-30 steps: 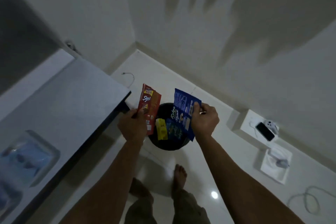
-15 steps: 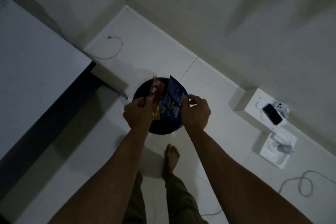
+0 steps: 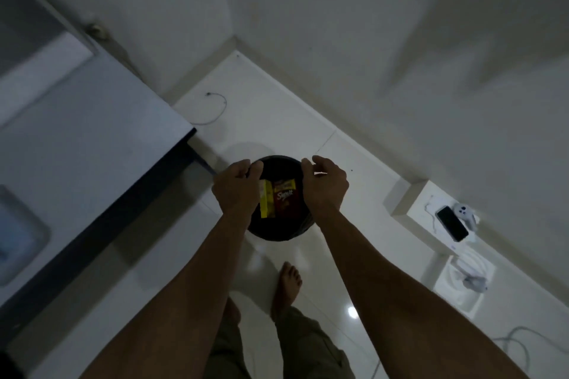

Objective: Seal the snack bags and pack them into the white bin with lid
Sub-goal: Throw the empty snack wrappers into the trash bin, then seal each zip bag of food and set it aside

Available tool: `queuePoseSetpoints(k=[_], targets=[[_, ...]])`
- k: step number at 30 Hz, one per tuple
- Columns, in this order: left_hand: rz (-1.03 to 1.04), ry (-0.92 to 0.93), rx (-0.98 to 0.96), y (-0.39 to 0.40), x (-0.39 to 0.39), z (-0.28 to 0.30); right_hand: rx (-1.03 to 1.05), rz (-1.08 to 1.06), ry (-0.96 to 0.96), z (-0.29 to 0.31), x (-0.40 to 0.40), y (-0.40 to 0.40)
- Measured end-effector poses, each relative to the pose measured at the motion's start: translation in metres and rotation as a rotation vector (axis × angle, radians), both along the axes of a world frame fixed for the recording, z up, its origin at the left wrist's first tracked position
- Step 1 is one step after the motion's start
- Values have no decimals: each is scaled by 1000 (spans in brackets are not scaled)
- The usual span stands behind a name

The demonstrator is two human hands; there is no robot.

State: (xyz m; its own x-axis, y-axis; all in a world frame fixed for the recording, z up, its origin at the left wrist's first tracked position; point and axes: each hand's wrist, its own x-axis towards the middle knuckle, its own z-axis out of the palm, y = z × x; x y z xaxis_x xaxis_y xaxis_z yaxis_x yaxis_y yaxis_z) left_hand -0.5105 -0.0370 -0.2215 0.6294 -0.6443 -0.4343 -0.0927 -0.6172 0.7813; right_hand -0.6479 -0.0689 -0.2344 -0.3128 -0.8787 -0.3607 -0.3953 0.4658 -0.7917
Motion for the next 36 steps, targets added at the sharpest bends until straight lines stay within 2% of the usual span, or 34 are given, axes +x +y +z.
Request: queuePoseSetpoints(k=[6, 11, 20, 26, 36], targets=[[162, 87, -206, 18, 30, 74, -67, 97, -140, 82, 28, -2], [293, 41, -282, 50, 75, 140, -157, 220, -203, 147, 76, 10], [460, -58, -440, 174, 163, 206, -314, 498, -301, 230, 174, 88], [592, -96, -434, 282, 197, 203, -316, 703, -328, 238, 224, 167], [897, -100, -303, 443, 251, 171, -176, 1140, -230, 194, 314, 295]])
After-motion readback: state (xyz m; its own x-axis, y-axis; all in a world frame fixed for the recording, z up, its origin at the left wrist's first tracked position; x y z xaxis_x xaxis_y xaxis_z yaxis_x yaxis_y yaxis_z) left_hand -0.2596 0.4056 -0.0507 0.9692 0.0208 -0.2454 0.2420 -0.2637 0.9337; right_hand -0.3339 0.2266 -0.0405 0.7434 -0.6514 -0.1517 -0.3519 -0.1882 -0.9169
